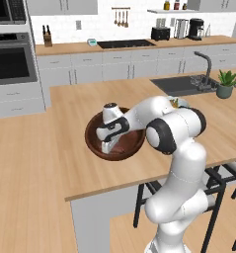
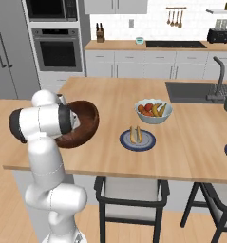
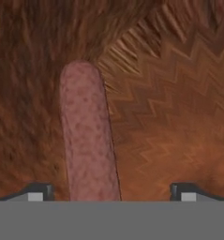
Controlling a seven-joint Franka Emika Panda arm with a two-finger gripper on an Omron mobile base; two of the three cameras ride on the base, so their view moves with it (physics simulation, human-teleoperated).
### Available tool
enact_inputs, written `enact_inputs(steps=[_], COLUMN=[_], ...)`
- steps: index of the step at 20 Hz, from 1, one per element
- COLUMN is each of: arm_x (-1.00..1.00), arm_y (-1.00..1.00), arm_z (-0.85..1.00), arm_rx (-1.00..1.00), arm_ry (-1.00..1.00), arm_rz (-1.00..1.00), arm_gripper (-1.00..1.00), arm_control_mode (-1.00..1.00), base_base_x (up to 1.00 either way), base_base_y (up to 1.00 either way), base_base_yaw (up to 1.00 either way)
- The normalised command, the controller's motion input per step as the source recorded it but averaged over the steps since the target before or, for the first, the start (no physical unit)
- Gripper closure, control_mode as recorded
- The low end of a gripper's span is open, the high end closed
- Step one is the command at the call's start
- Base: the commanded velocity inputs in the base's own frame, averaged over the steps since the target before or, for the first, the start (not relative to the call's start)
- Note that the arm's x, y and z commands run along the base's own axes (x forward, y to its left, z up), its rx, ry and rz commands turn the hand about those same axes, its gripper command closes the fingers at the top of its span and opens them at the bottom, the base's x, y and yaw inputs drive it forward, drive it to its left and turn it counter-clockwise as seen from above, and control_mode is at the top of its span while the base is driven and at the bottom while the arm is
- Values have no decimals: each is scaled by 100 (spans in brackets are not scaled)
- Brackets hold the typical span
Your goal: Place one bun and one sausage from the bowl on each plate.
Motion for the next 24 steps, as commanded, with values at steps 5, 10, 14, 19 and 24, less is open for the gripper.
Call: enact_inputs(steps=[5, 10, 14, 19, 24], arm_x=[-2, 0, -23, -25, -33], arm_y=[-37, -19, -27, -63, -90], arm_z=[-92, -42, -17, 98, 100], arm_rx=[-6, 0, 0, 9, 1], arm_ry=[2, 7, -3, -33, -27], arm_rz=[0, 0, 0, -13, -26], arm_gripper=[100, 100, 100, 100, 100], arm_control_mode=[-100, -100, -100, -100, -100], base_base_x=[0, 0, 0, 0, 0], base_base_y=[0, 0, 0, 0, 0], base_base_yaw=[0, 0, 0, 0, 0])
